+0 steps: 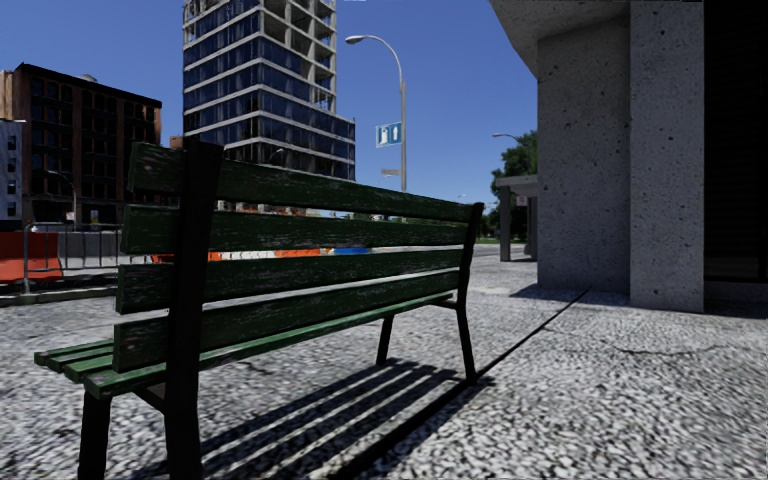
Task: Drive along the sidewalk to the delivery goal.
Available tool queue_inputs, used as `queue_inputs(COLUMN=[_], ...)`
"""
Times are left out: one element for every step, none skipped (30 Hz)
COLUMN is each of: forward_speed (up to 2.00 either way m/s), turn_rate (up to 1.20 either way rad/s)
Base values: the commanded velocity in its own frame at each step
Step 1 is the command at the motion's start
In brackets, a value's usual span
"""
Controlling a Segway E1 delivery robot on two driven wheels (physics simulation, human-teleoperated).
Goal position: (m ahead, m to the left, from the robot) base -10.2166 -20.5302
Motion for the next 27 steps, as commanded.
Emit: queue_inputs(forward_speed=[0.00,0.00,0.00,0.00,0.00,0.00,0.00,0.00,0.00,0.00,0.00,0.00,0.00,0.00,0.00,0.00,0.00,0.00,0.00,0.00,0.00,0.00,0.00,0.00,0.00,0.00,0.00], turn_rate=[1.06,1.06,1.06,1.06,1.06,1.06,1.06,1.06,1.06,1.06,1.06,1.06,1.06,1.06,1.06,1.06,1.06,1.06,1.06,1.06,1.06,1.06,1.06,1.06,1.06,1.06,1.06])
